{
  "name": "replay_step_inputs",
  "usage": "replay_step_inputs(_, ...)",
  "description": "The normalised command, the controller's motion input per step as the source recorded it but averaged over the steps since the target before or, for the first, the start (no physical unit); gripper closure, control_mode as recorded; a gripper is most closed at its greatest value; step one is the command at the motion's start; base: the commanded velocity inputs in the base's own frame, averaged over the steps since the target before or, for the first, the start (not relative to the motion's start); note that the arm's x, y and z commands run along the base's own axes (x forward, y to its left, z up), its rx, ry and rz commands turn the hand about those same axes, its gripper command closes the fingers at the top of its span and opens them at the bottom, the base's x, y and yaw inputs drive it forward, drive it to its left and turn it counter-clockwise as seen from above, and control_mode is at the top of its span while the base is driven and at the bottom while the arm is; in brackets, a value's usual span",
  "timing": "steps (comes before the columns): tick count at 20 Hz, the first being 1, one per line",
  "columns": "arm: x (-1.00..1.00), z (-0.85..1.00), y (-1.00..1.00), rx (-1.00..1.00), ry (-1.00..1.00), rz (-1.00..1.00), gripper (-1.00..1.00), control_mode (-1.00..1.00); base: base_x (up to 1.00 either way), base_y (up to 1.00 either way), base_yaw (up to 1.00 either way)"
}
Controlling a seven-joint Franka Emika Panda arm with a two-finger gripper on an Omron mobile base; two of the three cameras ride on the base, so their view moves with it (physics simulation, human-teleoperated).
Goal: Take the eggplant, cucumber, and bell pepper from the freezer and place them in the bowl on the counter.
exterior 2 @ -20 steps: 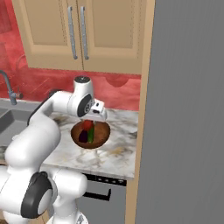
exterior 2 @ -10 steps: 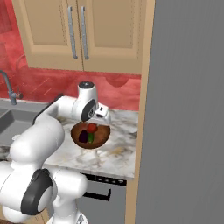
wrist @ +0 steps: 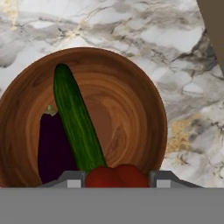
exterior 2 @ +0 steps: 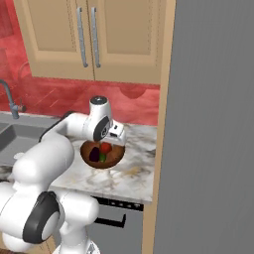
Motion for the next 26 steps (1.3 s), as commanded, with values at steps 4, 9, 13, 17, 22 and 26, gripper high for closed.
replay_step_inputs(4, 0.12, -0.18, 0.0, 0.0, -0.05, -0.03, 1.0, -1.0, 0.0, 0.0, 0.0)
replay_step_inputs(9, 0.14, -0.13, 0.0, 0.0, -0.02, -0.02, -1.0, -1.0, 0.0, 0.0, 0.0)
replay_step_inputs(13, 0.02, 0.0, 0.0, 0.0, 0.0, 0.0, -1.0, -1.0, 0.0, 0.0, 0.0)
replay_step_inputs(17, 0.0, 0.0, 0.0, 0.0, 0.0, 0.0, -1.0, -1.0, 0.0, 0.0, 0.0)
replay_step_inputs(22, 0.0, 0.0, 0.0, 0.0, -0.01, 0.0, -1.0, -1.0, 0.0, 0.0, 0.0)
replay_step_inputs(26, -0.09, 0.05, 0.0, 0.0, -0.13, 0.0, -1.0, -1.0, 0.0, 0.0, 0.0)
